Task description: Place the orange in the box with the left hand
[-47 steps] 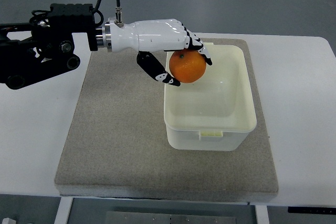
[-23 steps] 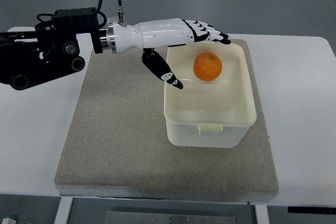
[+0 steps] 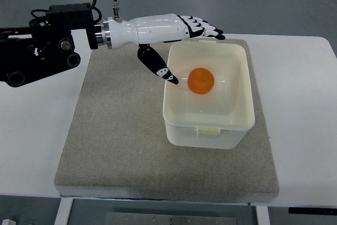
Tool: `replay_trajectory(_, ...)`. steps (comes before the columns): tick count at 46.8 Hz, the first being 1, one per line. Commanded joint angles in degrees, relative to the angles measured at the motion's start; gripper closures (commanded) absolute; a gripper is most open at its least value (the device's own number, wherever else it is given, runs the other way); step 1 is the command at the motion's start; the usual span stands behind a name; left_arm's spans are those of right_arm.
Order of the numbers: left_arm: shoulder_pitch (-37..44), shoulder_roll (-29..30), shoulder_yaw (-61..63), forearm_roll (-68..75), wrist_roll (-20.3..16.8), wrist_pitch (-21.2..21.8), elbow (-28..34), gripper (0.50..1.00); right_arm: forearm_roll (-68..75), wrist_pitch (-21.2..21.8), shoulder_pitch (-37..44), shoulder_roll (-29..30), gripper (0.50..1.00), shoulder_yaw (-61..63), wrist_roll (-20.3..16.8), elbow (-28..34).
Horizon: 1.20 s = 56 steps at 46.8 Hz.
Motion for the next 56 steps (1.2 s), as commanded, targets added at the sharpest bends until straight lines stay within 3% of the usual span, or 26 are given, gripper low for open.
replay_trajectory(1,-0.44,1.04,0.09,0.76,0.0,-0.27,0.92,0.51,0.0,0.0,-0.01,0.0,0.568,0.0,-0.06,0.0)
replay_trajectory(17,-0.62,4.21,1.58,6.04,0.0,-0.36,5.13,0.51,0.09,0.0,-0.01,0.0,0.568,0.0,0.02,0.0)
replay_trajectory(35,0.17,4.82,1.76,6.66,0.0,0.08,14.45,0.51,0.0,0.0,-0.01,0.0,0.568,0.0,0.02,0.0)
replay_trajectory(48,2.19,2.89,0.97,3.24,0.0,0.87,23.33,0.51,0.0,0.0,-0.01,0.0,0.568,0.0,0.02,0.0)
replay_trajectory(56,4.21,-2.03,0.88,-9.94,0.0,1.13,30.88,0.51,0.0,0.0,-0.01,0.0,0.568,0.0,0.02,0.0)
